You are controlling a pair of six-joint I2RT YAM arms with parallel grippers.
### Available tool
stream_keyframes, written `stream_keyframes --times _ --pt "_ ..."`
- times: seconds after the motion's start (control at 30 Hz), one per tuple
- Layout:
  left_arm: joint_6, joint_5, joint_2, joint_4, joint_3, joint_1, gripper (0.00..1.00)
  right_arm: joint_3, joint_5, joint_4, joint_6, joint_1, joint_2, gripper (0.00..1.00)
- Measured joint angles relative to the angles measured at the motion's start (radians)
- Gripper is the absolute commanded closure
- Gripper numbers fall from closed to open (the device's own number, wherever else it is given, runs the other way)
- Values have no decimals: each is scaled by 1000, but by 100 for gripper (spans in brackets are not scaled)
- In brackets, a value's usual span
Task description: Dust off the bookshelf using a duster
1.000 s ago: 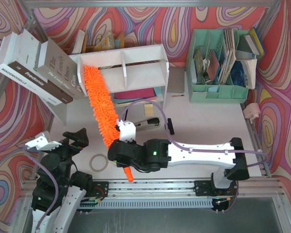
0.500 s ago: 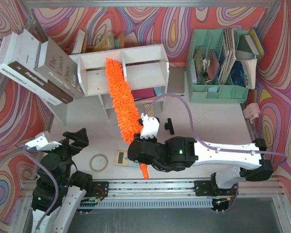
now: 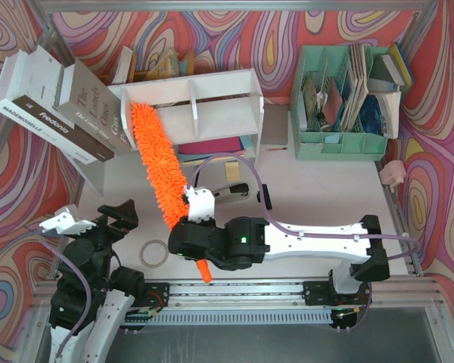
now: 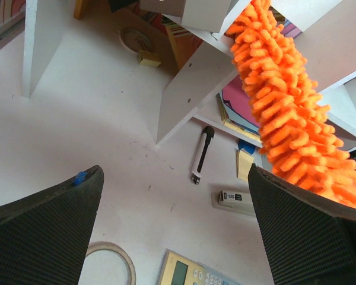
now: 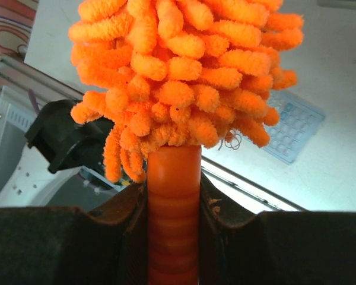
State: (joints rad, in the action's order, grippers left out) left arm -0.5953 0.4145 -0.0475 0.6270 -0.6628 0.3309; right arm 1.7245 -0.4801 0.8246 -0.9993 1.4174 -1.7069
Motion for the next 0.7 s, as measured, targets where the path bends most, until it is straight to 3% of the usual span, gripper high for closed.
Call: stream_keyframes --times 0.33,0.7 --pt "0 2 0 0 0 0 2 -134 -90 93 -107 4 191 100" --pt "0 2 0 0 0 0 1 -8 -5 -18 23 8 17 100"
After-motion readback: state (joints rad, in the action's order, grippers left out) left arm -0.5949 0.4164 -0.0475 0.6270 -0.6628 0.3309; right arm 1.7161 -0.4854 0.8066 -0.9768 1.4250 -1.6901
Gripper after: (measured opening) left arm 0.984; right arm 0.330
